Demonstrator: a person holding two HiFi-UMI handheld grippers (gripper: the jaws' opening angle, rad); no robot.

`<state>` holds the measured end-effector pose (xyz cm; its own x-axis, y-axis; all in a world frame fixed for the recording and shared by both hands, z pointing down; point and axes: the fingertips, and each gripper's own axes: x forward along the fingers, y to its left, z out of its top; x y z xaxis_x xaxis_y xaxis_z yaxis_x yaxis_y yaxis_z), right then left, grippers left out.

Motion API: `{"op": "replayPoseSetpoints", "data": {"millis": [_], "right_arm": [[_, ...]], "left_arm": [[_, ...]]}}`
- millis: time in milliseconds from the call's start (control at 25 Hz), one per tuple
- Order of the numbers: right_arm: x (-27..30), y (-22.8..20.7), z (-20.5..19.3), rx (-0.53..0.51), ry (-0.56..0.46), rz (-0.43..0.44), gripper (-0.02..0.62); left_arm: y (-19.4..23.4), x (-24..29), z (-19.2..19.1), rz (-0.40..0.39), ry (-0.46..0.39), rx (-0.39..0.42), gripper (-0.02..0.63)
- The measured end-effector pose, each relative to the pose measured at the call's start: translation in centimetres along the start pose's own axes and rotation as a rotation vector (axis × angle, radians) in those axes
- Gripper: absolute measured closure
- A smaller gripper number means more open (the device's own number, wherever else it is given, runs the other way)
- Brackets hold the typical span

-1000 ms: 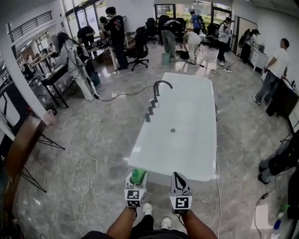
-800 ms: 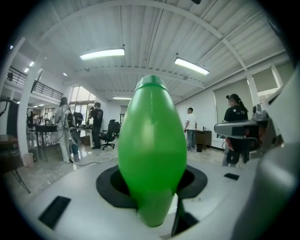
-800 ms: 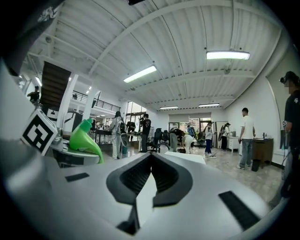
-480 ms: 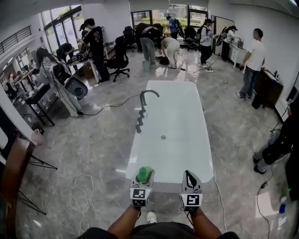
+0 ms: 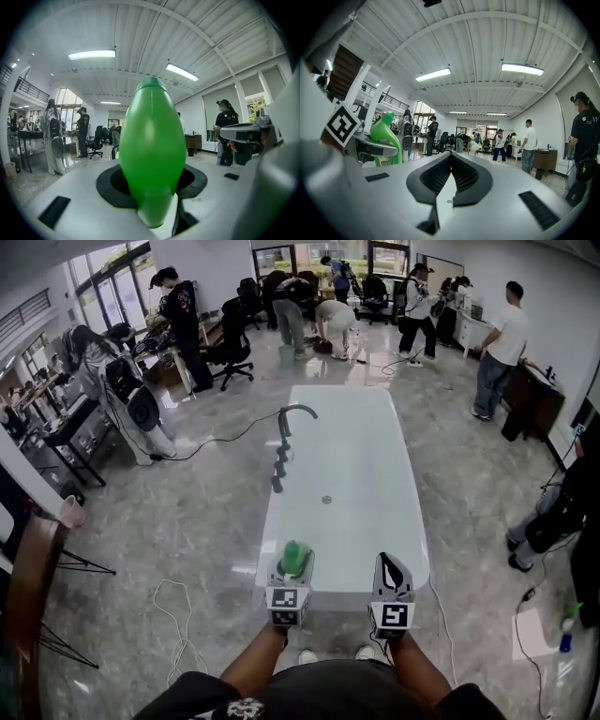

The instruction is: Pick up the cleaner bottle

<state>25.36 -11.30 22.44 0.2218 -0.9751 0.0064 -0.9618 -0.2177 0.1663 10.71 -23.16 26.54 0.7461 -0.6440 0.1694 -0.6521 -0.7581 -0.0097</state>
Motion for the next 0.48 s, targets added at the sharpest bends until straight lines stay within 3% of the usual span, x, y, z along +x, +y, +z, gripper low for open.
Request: {"op": "replayPoseSetpoints", "data": {"millis": [480], "right_arm": [[1.7,-4.5,0.4,-0.020,0.004,-0.008,0.578]], "left_arm": [[-2.4,2.0,1.7,0.037,-0.026,0.047,0.420]]}}
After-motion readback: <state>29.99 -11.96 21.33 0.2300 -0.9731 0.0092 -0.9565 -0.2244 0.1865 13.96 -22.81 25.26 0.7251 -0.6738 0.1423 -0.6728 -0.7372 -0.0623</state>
